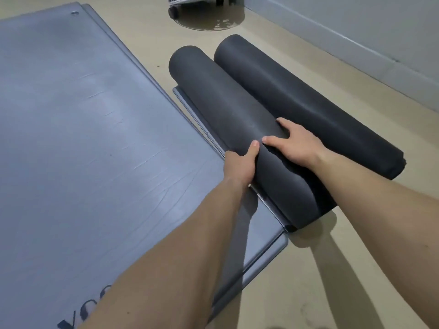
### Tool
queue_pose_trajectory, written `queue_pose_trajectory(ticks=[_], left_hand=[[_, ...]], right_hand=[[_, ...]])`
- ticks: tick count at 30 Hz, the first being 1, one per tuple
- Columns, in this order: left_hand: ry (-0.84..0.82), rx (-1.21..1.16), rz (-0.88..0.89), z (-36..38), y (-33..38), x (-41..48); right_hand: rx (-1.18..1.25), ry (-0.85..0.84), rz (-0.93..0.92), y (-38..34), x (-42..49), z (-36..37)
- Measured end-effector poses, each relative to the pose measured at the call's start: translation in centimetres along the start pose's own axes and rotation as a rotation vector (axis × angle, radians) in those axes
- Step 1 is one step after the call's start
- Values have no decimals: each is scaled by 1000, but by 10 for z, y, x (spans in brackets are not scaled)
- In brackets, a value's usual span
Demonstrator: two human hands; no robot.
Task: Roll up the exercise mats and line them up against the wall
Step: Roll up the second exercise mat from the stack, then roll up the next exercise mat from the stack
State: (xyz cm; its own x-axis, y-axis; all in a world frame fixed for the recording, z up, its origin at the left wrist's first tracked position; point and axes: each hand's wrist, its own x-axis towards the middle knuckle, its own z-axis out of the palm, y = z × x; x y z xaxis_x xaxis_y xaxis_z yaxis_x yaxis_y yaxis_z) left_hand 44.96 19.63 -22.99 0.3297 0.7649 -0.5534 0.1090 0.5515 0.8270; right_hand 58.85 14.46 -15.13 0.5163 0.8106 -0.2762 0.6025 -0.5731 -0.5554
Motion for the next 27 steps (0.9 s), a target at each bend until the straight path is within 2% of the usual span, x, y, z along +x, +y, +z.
queue_pose_trajectory(ticks=[4, 6, 8, 11, 13, 17, 20, 23, 27], left_hand=[[-22, 89, 11, 27, 0, 12], [-84, 114, -41, 20, 5, 13], [-123, 138, -68, 3, 11, 11], [-40, 237, -42, -35, 12, -4], [-20, 272, -44, -67, 6, -24], [47, 603, -7, -152, -11, -84], [119, 933, 25, -223, -35, -145], [83, 1276, -28, -287, -66, -209], [109, 1333, -145, -339, -91, -284]], right_hand=[[-293, 64, -16, 10, 0, 3], [-407, 62, -10, 15, -7, 11], [-527, 152, -39, 8, -18, 20], [-611, 295, -198, -18, -33, 37], [-600, 280, -300, -39, -44, 53], [-627, 108, -486, -82, -78, 100], [-687, -178, -598, -109, -111, 133], [-873, -425, -752, -130, -150, 156], [-1058, -649, -816, -157, -200, 156]])
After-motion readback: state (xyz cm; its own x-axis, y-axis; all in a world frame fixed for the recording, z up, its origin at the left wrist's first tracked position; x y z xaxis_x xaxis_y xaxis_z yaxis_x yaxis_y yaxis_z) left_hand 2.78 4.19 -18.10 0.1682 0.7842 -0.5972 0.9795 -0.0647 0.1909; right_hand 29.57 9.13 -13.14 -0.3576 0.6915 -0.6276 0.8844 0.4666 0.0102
